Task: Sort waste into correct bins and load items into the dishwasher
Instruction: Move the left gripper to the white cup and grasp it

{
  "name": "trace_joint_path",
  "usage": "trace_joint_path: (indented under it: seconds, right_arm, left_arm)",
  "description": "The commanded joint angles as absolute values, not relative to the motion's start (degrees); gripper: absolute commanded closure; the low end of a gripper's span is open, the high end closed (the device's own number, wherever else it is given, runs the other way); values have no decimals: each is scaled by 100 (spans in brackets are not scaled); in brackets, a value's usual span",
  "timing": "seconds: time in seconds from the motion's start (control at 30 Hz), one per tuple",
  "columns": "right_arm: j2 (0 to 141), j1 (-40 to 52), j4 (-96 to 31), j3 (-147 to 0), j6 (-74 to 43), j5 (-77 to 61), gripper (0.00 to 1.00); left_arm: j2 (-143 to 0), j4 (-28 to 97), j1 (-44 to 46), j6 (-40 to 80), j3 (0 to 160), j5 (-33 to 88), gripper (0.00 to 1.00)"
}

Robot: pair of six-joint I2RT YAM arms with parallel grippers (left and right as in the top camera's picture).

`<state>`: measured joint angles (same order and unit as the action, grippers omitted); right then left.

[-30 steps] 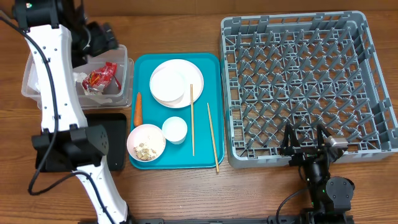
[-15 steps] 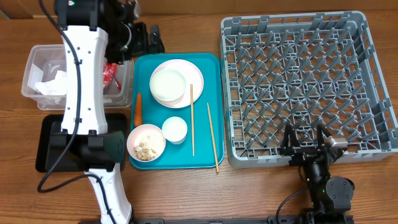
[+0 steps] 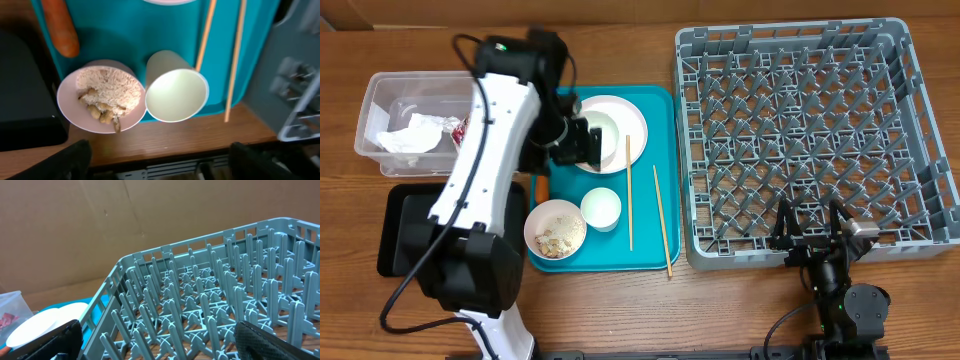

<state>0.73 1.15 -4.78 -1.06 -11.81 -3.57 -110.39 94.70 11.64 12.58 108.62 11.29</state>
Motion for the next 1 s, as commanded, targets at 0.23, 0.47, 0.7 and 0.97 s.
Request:
trace_joint_path:
  seconds: [0.23, 0.47, 0.7, 0.97]
  right_arm:
    - [23, 99, -462, -47, -1203, -307, 0]
    - [23, 99, -462, -47, -1203, -307, 0]
    - [23, 99, -462, -47, -1203, -307, 0]
    - [23, 99, -462, -47, -1203, -307, 0]
  left_arm:
    - [-10954, 8954, 1332, 1380, 9579, 838, 25]
    - [-10954, 8149, 1400, 1592, 8805, 856, 38]
    - [-10954, 7577, 1500, 1592, 8455, 856, 53]
    - [-10954, 7513, 1507, 1590, 8447, 851, 96]
